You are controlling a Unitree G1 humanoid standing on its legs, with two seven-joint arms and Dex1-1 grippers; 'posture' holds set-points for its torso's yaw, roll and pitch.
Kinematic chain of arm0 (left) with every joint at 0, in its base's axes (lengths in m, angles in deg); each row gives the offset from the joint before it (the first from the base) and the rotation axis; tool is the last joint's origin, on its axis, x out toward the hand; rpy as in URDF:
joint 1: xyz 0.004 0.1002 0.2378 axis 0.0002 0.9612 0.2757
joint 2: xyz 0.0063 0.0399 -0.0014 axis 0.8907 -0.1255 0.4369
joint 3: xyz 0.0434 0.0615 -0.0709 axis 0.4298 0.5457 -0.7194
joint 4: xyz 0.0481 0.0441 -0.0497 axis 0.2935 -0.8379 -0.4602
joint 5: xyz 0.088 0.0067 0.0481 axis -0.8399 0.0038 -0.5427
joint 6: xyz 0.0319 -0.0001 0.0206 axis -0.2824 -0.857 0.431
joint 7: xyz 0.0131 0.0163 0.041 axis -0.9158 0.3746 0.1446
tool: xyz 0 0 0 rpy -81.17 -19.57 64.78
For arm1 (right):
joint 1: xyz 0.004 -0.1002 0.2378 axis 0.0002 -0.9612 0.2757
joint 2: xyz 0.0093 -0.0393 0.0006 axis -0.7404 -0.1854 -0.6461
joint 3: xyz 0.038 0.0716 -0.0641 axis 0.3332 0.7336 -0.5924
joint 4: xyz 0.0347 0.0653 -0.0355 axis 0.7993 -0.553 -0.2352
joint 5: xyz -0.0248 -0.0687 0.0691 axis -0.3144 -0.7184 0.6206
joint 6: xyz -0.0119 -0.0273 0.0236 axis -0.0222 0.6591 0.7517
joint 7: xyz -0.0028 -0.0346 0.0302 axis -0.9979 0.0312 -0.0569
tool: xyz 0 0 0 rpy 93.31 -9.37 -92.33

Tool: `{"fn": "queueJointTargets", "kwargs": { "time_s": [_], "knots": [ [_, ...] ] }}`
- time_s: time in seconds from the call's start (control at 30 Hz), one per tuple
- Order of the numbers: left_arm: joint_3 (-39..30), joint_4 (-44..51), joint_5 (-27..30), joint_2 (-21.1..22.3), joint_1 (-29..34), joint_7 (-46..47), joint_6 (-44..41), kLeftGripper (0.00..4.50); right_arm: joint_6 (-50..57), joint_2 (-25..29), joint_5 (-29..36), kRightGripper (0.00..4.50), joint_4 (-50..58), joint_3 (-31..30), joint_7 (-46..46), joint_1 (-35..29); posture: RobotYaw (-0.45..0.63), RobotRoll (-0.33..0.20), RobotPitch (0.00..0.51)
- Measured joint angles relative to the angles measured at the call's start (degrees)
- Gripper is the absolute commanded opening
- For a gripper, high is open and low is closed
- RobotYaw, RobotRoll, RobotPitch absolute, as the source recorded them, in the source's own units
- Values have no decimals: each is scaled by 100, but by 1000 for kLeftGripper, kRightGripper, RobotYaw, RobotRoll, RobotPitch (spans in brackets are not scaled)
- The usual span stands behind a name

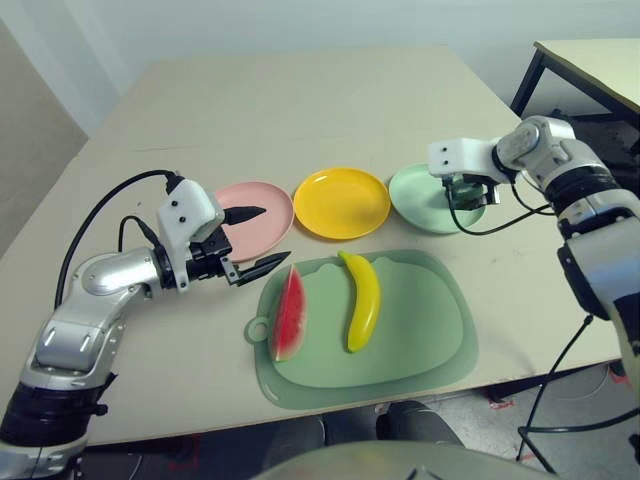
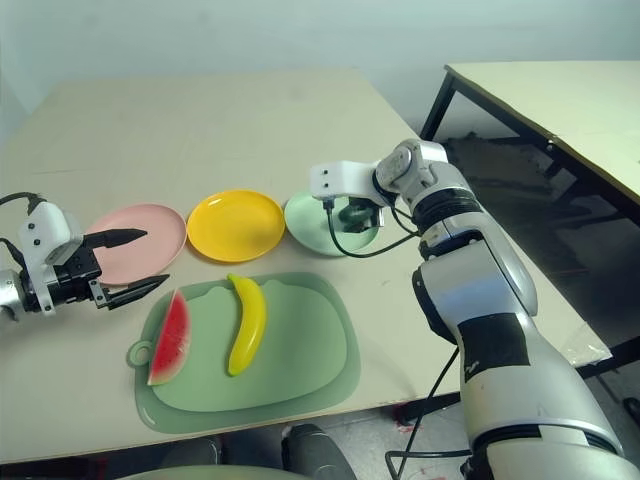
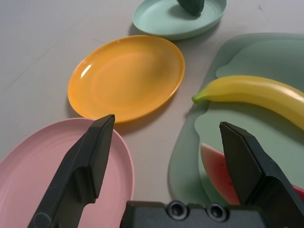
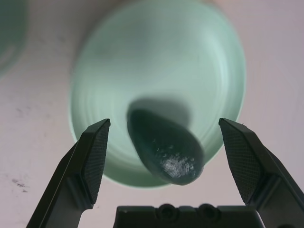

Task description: Place the fruits into color-matched plates.

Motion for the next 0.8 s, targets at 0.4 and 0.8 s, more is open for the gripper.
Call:
{"fn": "queueJointTargets", "kwargs": {
  "time_s": [0.4, 0.8],
  "knots": [
    [-640, -310, 675, 796, 372, -1963, 633, 4500, -42, 362, 1808, 4481, 5146, -213, 1974, -1573, 31, 0, 0],
    [-655, -277, 710, 988, 329, -2192, 660, 4500, -26, 55, 1602, 4481, 5843, -955, 1827, -2058, 36, 0, 0]
  ]
}}
